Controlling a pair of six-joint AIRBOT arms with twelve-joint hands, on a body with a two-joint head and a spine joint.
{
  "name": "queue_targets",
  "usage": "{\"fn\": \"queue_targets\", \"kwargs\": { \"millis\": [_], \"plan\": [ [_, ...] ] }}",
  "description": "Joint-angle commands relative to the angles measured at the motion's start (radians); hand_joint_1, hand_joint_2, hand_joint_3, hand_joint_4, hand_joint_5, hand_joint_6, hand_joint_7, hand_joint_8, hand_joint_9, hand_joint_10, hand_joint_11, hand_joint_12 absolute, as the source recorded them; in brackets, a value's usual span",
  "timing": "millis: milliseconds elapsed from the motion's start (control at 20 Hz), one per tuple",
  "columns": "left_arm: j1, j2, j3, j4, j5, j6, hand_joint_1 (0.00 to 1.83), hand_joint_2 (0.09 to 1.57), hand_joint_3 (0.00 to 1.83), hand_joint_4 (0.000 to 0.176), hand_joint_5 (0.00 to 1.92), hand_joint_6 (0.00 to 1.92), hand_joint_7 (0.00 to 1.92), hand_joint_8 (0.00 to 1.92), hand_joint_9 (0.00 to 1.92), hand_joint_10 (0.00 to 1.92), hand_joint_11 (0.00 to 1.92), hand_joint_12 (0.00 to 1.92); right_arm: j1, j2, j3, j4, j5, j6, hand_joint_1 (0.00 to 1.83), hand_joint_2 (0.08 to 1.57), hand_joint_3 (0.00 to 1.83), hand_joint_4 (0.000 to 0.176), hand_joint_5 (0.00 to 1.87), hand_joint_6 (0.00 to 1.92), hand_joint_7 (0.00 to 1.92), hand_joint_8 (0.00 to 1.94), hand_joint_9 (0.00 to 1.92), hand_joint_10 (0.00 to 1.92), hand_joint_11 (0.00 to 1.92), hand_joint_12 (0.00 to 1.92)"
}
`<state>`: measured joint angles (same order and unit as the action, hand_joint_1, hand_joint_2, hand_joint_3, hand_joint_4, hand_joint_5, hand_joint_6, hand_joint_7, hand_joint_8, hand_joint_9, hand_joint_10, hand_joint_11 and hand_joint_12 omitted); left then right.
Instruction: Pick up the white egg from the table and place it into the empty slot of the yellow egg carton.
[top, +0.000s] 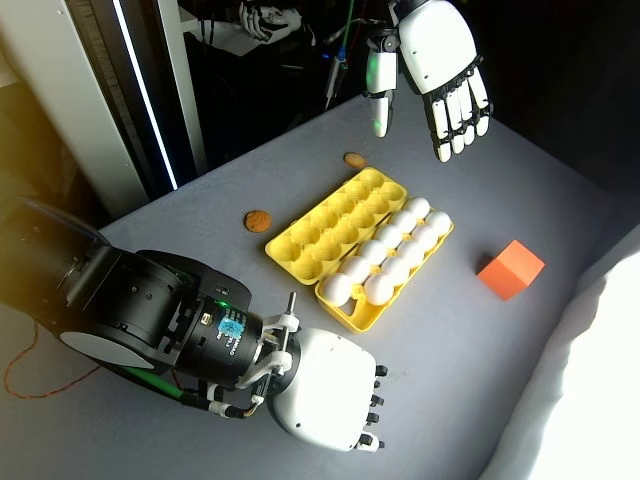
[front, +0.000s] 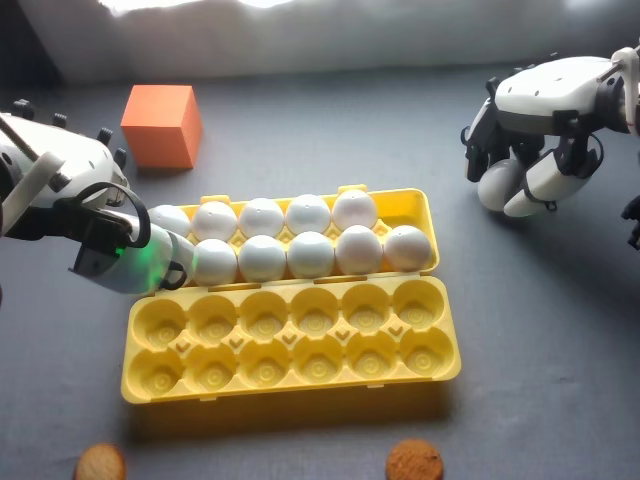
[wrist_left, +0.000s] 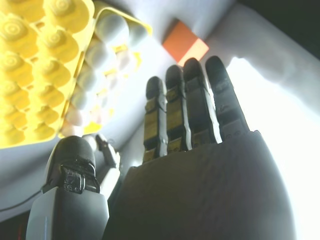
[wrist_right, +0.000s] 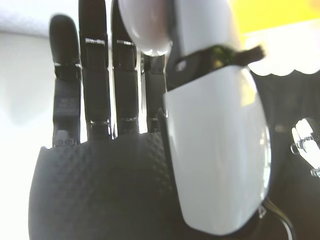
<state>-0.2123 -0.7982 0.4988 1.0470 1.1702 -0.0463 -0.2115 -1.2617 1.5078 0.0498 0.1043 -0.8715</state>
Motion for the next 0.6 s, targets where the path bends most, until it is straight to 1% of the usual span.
{"fn": "queue_targets", "kwargs": {
  "millis": [0,50,100,150,200,300,350,400,450,550],
  "plan": [
    [-0.012,0.009,-0.001,0.087,0.007,0.003,0.00,1.25,0.00,0.000,0.31,0.00,0.30,0.00,0.24,0.00,0.00,0.40,0.002,0.017,0.005,-0.005,0.091,0.003,1.38,1.09,0.00,0.000,0.90,1.04,1.06,0.84,0.99,1.08,0.70,1.23],
    [-0.012,0.009,-0.001,0.087,0.007,0.003,0.00,1.24,0.00,0.000,0.31,0.00,0.30,0.00,0.24,0.00,0.00,0.44,0.002,0.018,0.005,-0.007,0.092,0.003,1.39,1.09,0.00,0.000,0.91,1.01,1.06,0.86,1.01,1.06,0.74,1.21],
    [-0.012,0.009,-0.001,0.087,0.007,0.003,0.00,1.24,0.00,0.000,0.31,0.00,0.31,0.00,0.24,0.00,0.00,0.44,0.008,0.019,0.005,-0.009,0.093,0.003,1.39,1.09,0.00,0.000,0.89,1.03,1.06,0.86,1.02,1.05,0.75,1.21],
    [-0.012,0.009,-0.001,0.087,0.007,0.003,0.00,1.24,0.00,0.000,0.31,0.00,0.31,0.00,0.25,0.00,0.00,0.43,0.012,0.020,0.005,-0.014,0.098,0.003,1.38,1.09,0.00,0.000,0.87,1.05,1.06,0.88,1.01,1.07,0.74,1.21],
    [-0.012,0.009,-0.001,0.087,0.007,0.003,0.00,1.24,0.00,0.000,0.29,0.00,0.29,0.00,0.22,0.00,0.00,0.36,0.017,0.021,0.005,-0.028,0.110,0.003,1.38,1.09,0.00,0.000,0.88,1.05,1.04,0.88,1.01,1.08,0.73,1.21],
    [-0.012,0.009,-0.001,0.087,0.007,0.003,0.00,1.24,0.00,0.000,0.31,0.01,0.31,0.01,0.24,0.01,0.00,0.40,0.034,0.021,0.005,-0.070,0.136,0.003,1.39,1.09,0.00,0.000,0.89,1.02,1.06,0.86,1.01,1.07,0.73,1.21],
    [-0.012,0.009,-0.001,0.087,0.007,0.003,0.00,1.25,0.00,0.000,0.32,0.00,0.30,0.00,0.23,0.00,0.00,0.39,0.048,0.022,0.005,-0.088,0.142,0.003,1.38,1.10,0.00,0.000,0.87,1.05,1.03,0.92,0.99,1.11,0.70,1.24],
    [-0.012,0.009,-0.001,0.087,0.007,0.003,0.00,1.25,0.00,0.000,0.32,0.00,0.30,0.00,0.23,0.00,0.00,0.39,0.053,0.021,0.005,-0.090,0.142,0.003,1.38,1.10,0.00,0.000,0.87,1.05,1.03,0.92,0.99,1.11,0.70,1.24],
    [-0.012,0.009,-0.001,0.087,0.007,0.003,0.00,1.25,0.00,0.000,0.33,0.00,0.32,0.00,0.25,0.00,0.00,0.44,0.063,0.021,0.004,-0.096,0.142,0.003,1.38,1.11,0.00,0.000,0.85,1.07,1.02,0.94,0.97,1.14,0.67,1.27],
    [-0.012,0.009,-0.001,0.087,0.007,0.003,0.00,1.24,0.00,0.000,0.30,0.00,0.29,0.00,0.23,0.00,0.00,0.40,0.073,0.020,-0.001,-0.122,0.142,0.003,1.38,1.12,0.00,0.000,0.82,1.12,1.00,0.96,0.95,1.17,0.65,1.31]
  ]
}}
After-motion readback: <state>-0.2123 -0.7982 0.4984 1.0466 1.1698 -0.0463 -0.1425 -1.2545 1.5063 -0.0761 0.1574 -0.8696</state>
